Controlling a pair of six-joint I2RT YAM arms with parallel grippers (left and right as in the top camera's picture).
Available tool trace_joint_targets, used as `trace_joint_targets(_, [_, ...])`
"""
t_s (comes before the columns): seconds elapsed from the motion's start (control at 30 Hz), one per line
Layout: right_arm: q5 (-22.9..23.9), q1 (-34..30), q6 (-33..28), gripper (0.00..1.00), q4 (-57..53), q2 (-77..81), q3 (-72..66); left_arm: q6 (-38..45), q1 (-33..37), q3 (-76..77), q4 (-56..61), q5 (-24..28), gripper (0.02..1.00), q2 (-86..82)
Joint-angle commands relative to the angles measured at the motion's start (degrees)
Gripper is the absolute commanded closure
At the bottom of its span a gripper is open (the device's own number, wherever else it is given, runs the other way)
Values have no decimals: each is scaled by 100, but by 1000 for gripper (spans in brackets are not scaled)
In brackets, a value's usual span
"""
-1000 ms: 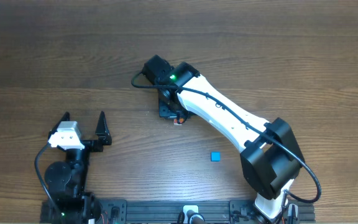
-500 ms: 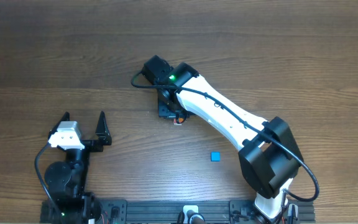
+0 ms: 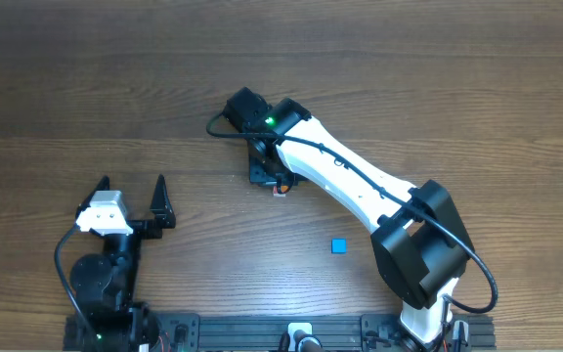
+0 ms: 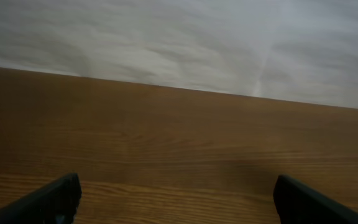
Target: Stack Cubes
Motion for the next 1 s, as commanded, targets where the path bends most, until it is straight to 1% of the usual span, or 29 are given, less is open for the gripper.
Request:
trace_joint_targets(0.03, [103,-42,28,985,33,74,-55,85,31,-33,-2,35,18,-42])
trace_joint_targets(0.27, [140,-42,28,954,33,81,-59,85,31,-33,-2,35,18,-42])
trace_joint_targets(1.0, [227,-42,28,939,2,81,-111,85,31,-33,-2,35,18,-42])
